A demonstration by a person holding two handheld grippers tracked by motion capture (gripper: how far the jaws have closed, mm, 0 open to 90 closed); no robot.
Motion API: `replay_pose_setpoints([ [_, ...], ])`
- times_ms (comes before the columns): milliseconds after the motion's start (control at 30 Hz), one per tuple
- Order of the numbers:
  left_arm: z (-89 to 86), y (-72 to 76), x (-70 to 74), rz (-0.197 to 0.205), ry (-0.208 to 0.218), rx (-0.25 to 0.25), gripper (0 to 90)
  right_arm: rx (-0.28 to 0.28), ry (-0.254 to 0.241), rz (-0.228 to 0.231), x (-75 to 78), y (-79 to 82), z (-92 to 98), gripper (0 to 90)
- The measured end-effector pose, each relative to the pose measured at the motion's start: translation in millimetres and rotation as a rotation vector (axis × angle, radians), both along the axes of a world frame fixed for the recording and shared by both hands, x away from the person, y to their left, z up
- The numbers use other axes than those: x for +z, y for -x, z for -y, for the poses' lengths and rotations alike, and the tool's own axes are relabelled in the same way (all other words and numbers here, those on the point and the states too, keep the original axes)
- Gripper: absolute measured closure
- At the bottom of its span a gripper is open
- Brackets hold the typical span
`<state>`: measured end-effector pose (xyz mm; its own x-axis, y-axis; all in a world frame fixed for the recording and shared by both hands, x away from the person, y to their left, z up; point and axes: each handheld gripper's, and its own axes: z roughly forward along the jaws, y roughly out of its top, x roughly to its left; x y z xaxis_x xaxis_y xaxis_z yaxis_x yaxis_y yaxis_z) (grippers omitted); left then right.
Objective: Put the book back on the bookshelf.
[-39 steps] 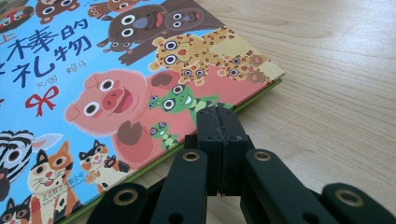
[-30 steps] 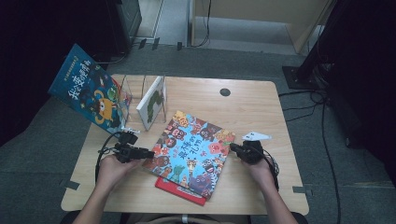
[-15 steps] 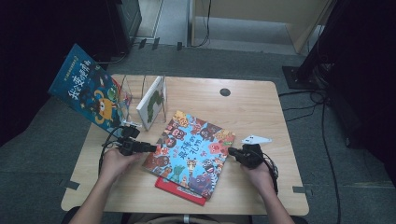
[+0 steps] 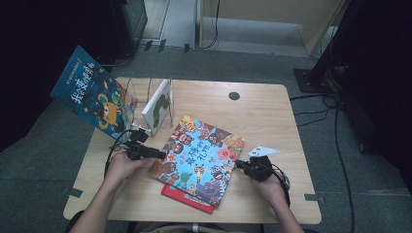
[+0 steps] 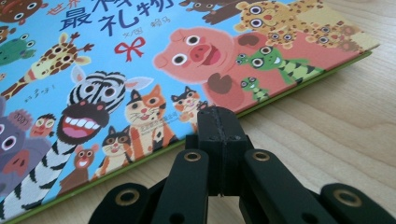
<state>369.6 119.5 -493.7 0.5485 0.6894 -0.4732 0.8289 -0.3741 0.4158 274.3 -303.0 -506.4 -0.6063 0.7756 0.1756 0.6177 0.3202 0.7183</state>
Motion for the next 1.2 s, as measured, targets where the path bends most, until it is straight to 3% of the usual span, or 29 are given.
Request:
replay_pose_setpoints([
  [267,10.9,1.7,-1.3,0.03,0.008,-0.03,49.1,0.013,0.006,0.003,0.5,4.4,-2.7,90.0],
  [333,13.6,0.5,0.4,0.022,-0.012,-0.033,47.4,0.025,0.015,0.013,1.0,5.6,-4.0,90.0],
  [567,15.6,-6.8,0.0,-0.05,0.021,0.006,46.5,0.027,0.005,0.015,1.1,5.3,-3.8,90.0],
  [733,20.1,-6.2,1.3,-0.037,0.003,0.012,43.5,0.022,-0.006,0.013,0.3,5.5,-3.4,90.0],
  [933,19.3,-8.6,-1.2,-0.052,0.05,0.032,39.8,0.021,-0.013,0.012,-0.1,5.3,-2.7,90.0],
  [1067,21.5,-8.5,0.2,-0.055,0.031,0.038,40.1,0.024,-0.01,0.014,-0.3,5.2,-2.5,90.0],
  [1167,27.6,-5.3,4.1,-0.007,-0.051,0.028,45.8,0.023,-0.017,0.015,-0.8,4.7,-2.4,90.0],
  [1200,28.3,-5.4,5.1,-0.018,-0.063,0.03,46.2,0.024,-0.017,0.015,-0.9,4.6,-2.4,90.0],
])
